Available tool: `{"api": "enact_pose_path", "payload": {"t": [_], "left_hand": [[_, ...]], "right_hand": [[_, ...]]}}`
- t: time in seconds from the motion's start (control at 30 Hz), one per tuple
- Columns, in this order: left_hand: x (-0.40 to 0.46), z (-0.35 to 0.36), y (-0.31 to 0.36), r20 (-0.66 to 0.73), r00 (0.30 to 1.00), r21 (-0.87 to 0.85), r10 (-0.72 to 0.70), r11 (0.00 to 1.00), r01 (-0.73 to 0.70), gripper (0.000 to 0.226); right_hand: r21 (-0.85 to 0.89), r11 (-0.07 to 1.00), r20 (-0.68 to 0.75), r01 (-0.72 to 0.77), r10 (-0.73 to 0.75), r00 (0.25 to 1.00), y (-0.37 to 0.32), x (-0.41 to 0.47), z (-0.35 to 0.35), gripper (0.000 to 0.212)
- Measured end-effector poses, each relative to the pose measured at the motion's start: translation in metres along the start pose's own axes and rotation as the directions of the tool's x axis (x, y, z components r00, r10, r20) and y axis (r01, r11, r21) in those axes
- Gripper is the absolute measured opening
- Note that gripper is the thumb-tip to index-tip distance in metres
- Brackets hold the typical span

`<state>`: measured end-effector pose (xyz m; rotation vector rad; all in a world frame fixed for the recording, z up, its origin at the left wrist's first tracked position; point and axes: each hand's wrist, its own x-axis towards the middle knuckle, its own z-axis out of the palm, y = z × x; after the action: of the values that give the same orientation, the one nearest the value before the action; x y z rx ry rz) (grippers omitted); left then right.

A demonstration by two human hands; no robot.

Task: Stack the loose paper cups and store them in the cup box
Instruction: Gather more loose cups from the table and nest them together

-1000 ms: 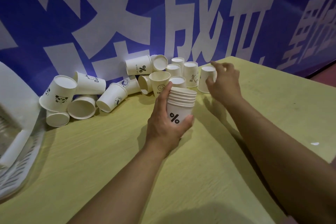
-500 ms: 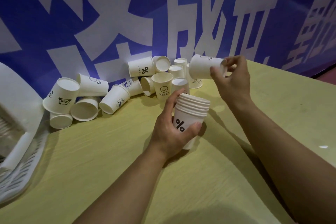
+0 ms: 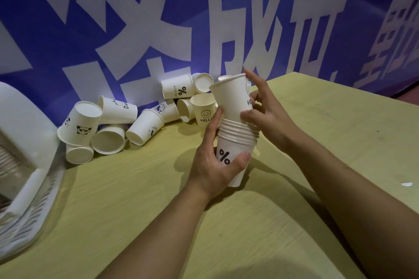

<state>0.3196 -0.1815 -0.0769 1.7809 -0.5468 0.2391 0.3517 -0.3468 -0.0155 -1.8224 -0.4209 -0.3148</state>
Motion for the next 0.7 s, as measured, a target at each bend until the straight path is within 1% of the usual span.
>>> {"api": "enact_pose_path", "payload": {"t": [0.07,0.13,0.17,0.3,0.37,0.43,0.5,0.57,0.63,0.7], "left_hand": [[0.000,0.001,-0.001,-0.037,0.999,-0.004,0.004,1.000,-0.004,0.094],[0.001,0.001,-0.001,-0.127,0.992,-0.020,0.007,1.000,-0.009,0.092],[0.002,0.000,-0.002,-0.185,0.983,-0.032,0.008,0.999,-0.014,0.092],[0.008,-0.003,-0.008,-0.374,0.927,-0.026,0.003,1.000,-0.014,0.093],[0.010,-0.005,-0.012,-0.460,0.887,-0.024,-0.029,1.000,0.020,0.091],[0.011,-0.007,-0.015,-0.544,0.837,-0.013,-0.067,0.997,0.071,0.088],[0.013,-0.008,-0.016,-0.582,0.810,0.005,-0.074,0.995,0.095,0.084],[0.013,-0.007,-0.016,-0.576,0.815,0.011,-0.068,0.996,0.091,0.085],[0.012,-0.006,-0.016,-0.558,0.827,-0.002,-0.067,0.997,0.079,0.088],[0.012,-0.007,-0.015,-0.527,0.846,-0.040,-0.079,0.997,0.068,0.089]], "right_hand": [[0.006,1.000,-0.035,0.011,-0.011,0.999,0.001,0.000,0.001,0.061],[0.050,0.998,-0.079,0.041,-0.037,0.996,0.005,0.002,-0.001,0.036],[0.043,0.998,-0.083,0.044,-0.041,0.996,0.008,0.003,-0.001,0.030],[-0.118,0.992,-0.034,0.033,-0.037,0.999,0.021,0.004,0.009,0.022],[-0.262,0.965,-0.086,0.024,-0.048,0.995,0.030,0.006,0.016,0.032],[-0.476,0.879,-0.127,-0.040,-0.024,0.992,0.041,0.010,0.021,0.051],[-0.621,0.778,-0.119,-0.092,0.022,0.993,0.051,0.012,0.023,0.058],[-0.679,0.728,-0.100,-0.091,0.031,0.994,0.058,0.013,0.022,0.054],[-0.656,0.752,-0.123,-0.066,-0.020,0.992,0.060,0.016,0.020,0.040],[-0.609,0.791,-0.193,-0.055,-0.081,0.978,0.058,0.020,0.019,0.023]]}}
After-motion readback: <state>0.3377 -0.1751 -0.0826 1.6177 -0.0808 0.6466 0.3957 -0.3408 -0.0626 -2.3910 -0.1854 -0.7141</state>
